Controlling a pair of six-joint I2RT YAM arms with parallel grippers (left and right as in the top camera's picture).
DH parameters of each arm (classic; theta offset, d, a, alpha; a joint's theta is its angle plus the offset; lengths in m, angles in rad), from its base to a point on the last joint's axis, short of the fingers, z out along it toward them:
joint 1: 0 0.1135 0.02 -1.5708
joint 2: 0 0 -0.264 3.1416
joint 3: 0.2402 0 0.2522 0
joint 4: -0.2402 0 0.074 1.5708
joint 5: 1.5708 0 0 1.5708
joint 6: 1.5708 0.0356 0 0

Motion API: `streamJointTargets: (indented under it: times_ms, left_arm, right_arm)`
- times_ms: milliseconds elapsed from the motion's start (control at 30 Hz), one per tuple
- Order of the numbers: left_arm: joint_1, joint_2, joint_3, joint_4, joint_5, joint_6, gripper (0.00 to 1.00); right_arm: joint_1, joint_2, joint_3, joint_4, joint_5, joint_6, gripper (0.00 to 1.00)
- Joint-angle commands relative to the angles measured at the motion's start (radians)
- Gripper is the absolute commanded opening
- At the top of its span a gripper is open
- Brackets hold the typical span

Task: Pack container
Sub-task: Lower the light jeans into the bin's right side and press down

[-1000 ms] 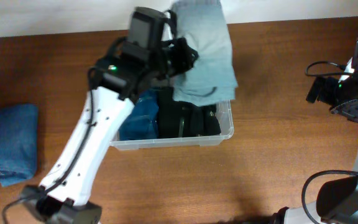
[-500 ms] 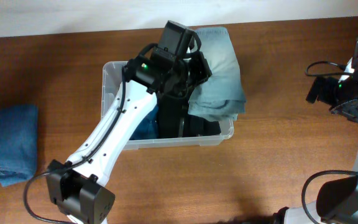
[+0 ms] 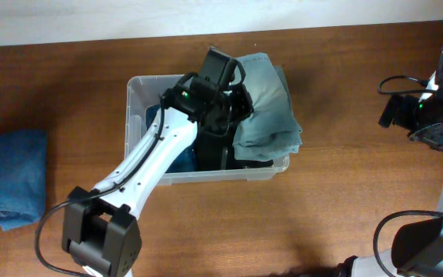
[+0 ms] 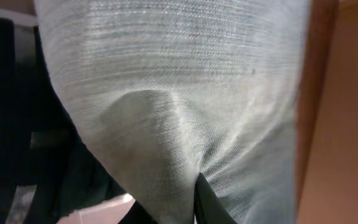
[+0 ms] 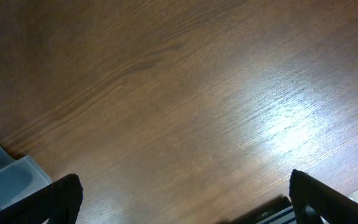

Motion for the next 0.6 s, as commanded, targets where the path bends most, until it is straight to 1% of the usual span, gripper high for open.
streamJointTargets:
  times_ms: [0, 167, 367, 467, 567]
  left_arm:
    - [0.009, -0.021, -0.056, 0.025, -0.004, -0.008, 0.01]
    - [0.024, -0.021, -0.094, 0.024, -0.062, 0.057, 0.0]
    - [0.024, -0.021, -0.097, 0.024, -0.098, 0.172, 0.0]
    - [0.024, -0.018, -0.097, 0.021, -0.098, 0.249, 0.01]
    - [0.024, 0.016, -0.097, 0.0, -0.098, 0.257, 0.0]
  right_arm:
    - [-0.005, 0.0, 0.006, 0.0, 0.008, 0.003, 0.98]
    - [-0.005, 0.0, 0.006, 0.0, 0.008, 0.003, 0.98]
    - [-0.005, 0.0, 0.006, 0.0, 0.008, 0.003, 0.98]
    - [-0.005, 0.0, 0.006, 0.0, 0.009, 0.003, 0.99]
    - [-0.005, 0.0, 0.006, 0.0, 0.009, 0.003, 0.99]
